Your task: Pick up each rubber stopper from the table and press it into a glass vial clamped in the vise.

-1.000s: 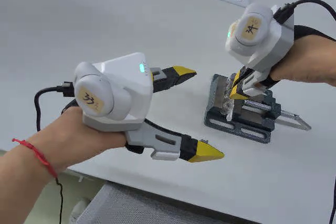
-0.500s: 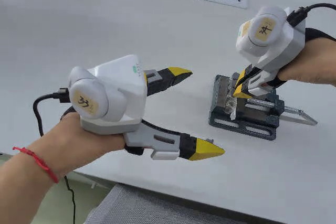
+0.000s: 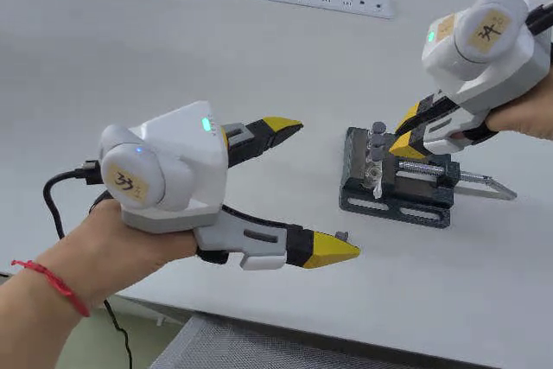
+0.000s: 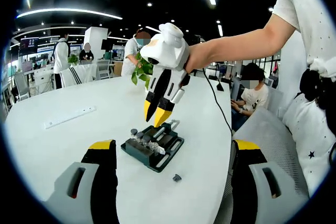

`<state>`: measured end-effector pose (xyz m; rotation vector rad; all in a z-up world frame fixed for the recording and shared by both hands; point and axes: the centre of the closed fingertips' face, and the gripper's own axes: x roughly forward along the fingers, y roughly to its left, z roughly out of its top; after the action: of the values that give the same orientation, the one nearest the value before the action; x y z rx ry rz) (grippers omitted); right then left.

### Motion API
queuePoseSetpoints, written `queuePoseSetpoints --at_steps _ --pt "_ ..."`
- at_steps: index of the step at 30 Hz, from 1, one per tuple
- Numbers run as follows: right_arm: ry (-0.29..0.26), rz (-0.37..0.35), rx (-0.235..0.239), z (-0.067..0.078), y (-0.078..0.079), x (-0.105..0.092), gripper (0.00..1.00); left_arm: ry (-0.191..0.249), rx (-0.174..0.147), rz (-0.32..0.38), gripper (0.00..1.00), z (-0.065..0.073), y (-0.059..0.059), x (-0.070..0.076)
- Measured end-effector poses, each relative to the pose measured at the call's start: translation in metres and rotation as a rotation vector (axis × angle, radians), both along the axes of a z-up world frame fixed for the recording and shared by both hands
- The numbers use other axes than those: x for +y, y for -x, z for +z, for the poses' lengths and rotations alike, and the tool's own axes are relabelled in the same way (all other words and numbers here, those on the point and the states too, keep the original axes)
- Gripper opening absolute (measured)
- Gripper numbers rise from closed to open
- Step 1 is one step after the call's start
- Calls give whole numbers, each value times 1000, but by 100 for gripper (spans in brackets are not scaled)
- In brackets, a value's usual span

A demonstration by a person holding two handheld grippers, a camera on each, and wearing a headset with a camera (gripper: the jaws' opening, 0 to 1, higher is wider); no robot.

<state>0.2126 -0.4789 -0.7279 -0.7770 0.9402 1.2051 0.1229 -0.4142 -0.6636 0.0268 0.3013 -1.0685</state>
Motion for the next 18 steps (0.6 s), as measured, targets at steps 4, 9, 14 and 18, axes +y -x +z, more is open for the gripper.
queuePoseSetpoints --at_steps 4,9,14,18 --pt "-51 -41 -19 8 6 -7 15 -11 -2 -3 90 -1 0 1" --pt "-122 -93 -30 13 14 -14 19 -15 2 -1 90 -1 0 3" --pt "-197 -143 -33 14 25 -20 23 -28 6 -2 91 -2 2 5" --pt "-260 -180 -43 16 34 -23 26 -37 12 1 91 -4 3 8"
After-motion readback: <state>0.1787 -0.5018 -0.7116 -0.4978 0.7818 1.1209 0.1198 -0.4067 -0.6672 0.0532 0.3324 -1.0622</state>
